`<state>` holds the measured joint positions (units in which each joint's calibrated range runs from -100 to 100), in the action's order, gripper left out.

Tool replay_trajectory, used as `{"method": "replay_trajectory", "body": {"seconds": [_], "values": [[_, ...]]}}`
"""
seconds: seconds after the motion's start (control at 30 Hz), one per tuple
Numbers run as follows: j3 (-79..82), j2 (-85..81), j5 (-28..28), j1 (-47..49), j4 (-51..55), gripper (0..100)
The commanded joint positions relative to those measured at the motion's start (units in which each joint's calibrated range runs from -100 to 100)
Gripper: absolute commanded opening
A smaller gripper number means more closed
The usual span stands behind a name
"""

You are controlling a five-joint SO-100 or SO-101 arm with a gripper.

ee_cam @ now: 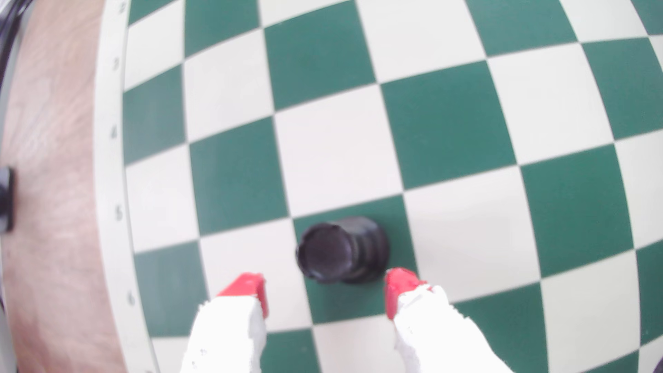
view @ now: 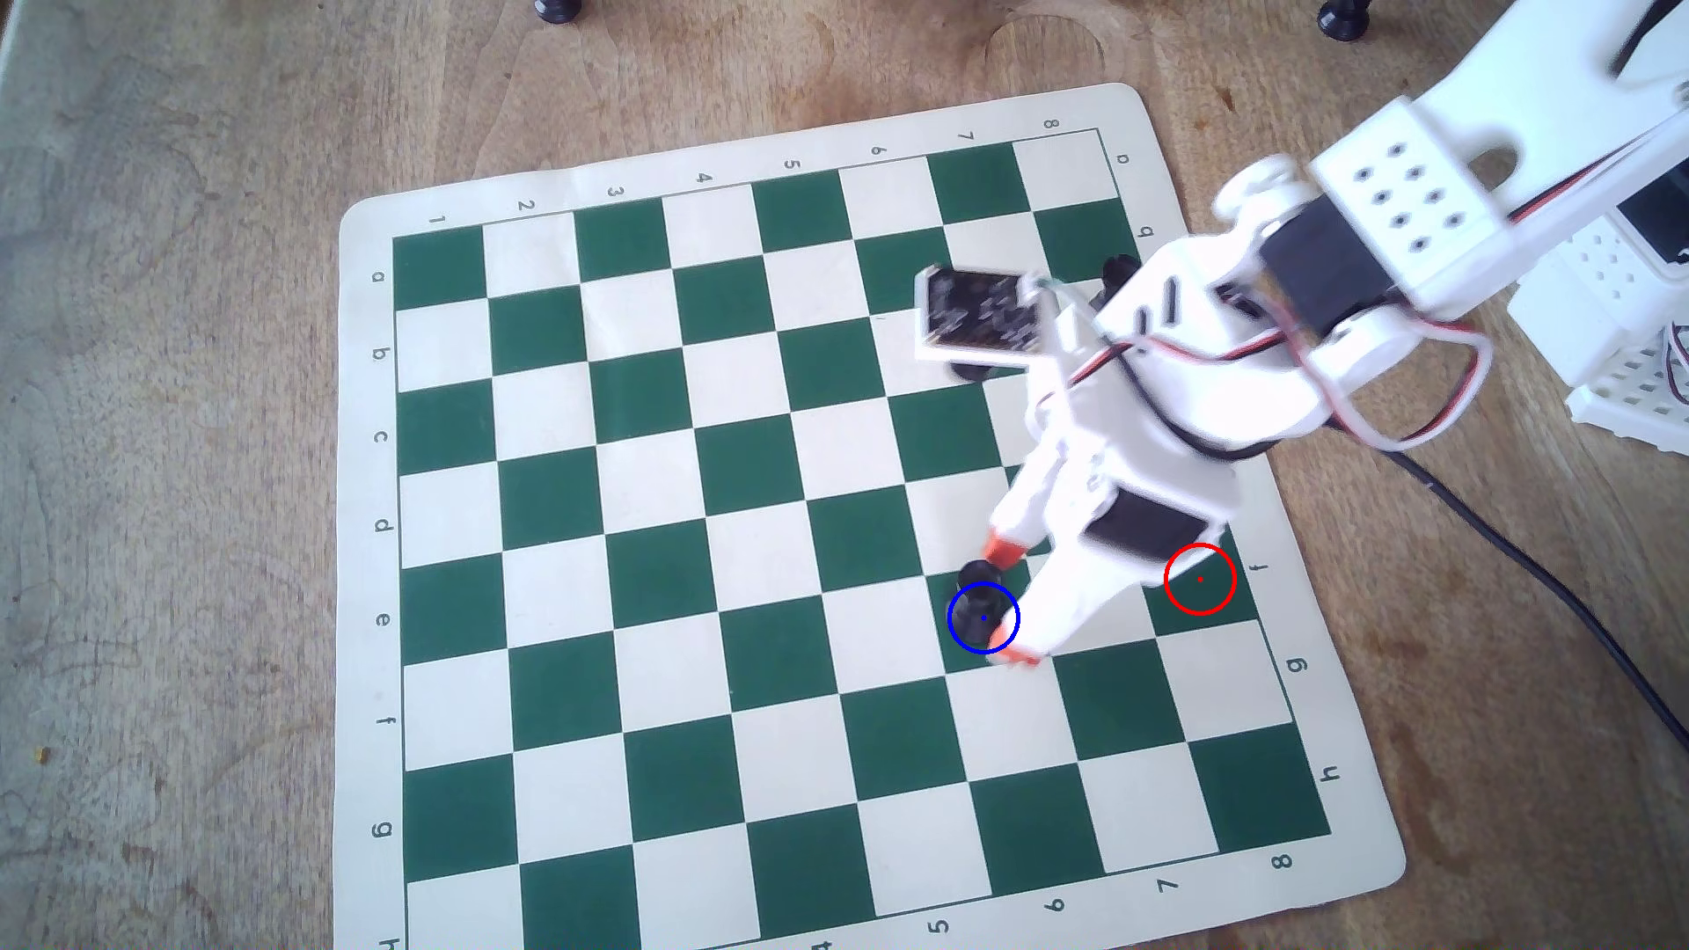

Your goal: Move the chess piece from red to blue

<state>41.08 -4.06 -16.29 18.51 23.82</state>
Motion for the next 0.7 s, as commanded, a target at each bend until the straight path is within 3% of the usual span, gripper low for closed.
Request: {"method": "replay_trajectory", "body": {"seconds": [0.0,0.17,0.4,0.53,0.67], "values": [[4.44,-15.97,0.73,-0.87,4.02,14],[5.98,-27.77,3.47,1.24,16.47,0],[-10.70,-40.16,3.76,3.59,30.39,0],[-9.25,-52.39,4.93,1.40,29.74,0],[13.68,-73.87,5.32,-0.95,21.22,0]]}}
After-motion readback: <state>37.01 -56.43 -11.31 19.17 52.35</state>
